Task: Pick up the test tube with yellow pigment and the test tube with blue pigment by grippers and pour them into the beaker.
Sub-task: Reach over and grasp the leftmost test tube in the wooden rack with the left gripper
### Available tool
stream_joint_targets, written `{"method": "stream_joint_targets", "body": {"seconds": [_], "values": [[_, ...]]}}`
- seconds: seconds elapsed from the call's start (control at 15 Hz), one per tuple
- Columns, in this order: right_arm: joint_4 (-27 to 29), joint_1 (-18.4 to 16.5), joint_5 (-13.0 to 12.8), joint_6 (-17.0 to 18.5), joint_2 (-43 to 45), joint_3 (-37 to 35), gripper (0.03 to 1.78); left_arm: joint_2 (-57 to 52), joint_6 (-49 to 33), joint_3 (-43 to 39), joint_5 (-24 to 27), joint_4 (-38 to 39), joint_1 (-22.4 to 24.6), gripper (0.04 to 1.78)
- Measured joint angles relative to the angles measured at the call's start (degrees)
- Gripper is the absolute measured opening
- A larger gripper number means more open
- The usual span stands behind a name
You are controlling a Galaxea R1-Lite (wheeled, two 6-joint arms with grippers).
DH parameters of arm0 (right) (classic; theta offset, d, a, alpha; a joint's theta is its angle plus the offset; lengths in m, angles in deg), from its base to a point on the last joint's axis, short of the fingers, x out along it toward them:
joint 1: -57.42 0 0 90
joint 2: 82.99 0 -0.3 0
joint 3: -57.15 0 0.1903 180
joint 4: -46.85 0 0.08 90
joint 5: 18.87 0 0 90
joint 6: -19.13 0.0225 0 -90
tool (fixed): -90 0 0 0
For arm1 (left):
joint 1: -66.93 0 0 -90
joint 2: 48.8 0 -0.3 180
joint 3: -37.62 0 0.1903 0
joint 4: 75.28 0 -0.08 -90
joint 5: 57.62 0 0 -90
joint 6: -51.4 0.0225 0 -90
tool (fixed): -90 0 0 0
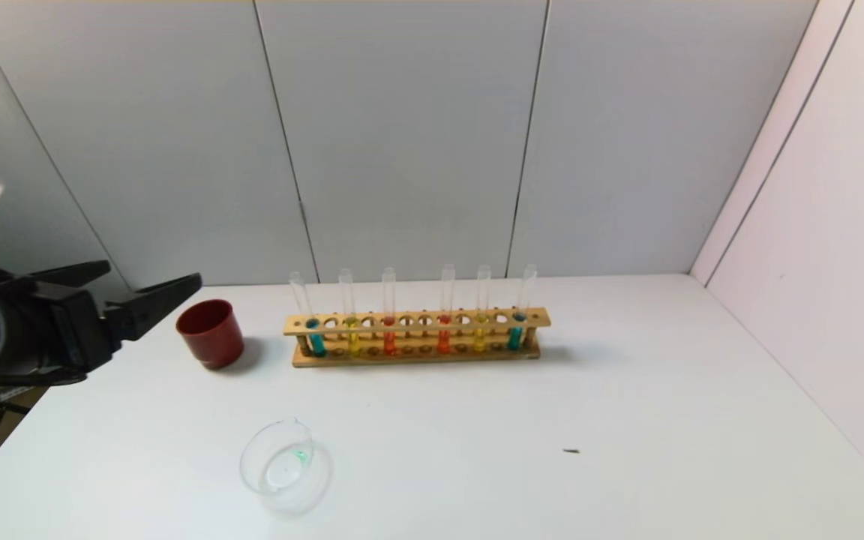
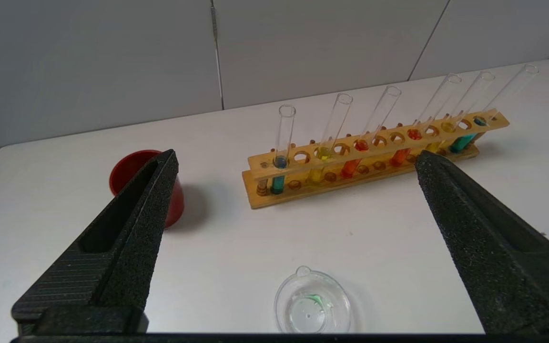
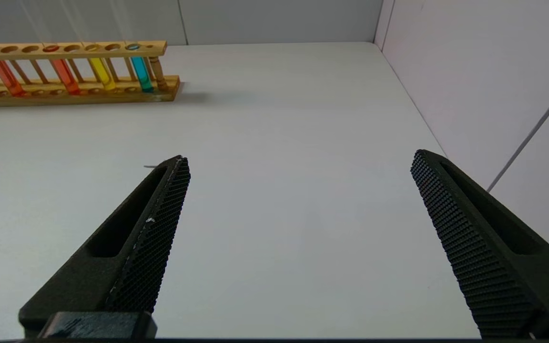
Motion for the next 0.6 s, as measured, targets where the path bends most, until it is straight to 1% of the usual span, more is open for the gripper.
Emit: {"method": "stream_joint_targets", "body": {"seconds": [0.2, 0.6], "values": [[0.0, 0.0, 0.0, 0.0, 0.0, 0.0, 1.70, 9.8, 0.0, 0.0, -0.3, 6.8, -1.6, 1.75], [0.0, 0.0, 0.0, 0.0, 0.0, 0.0, 1.70, 27.3, 0.2, 0.1, -2.2, 21.4, -2.1, 1.75]]}}
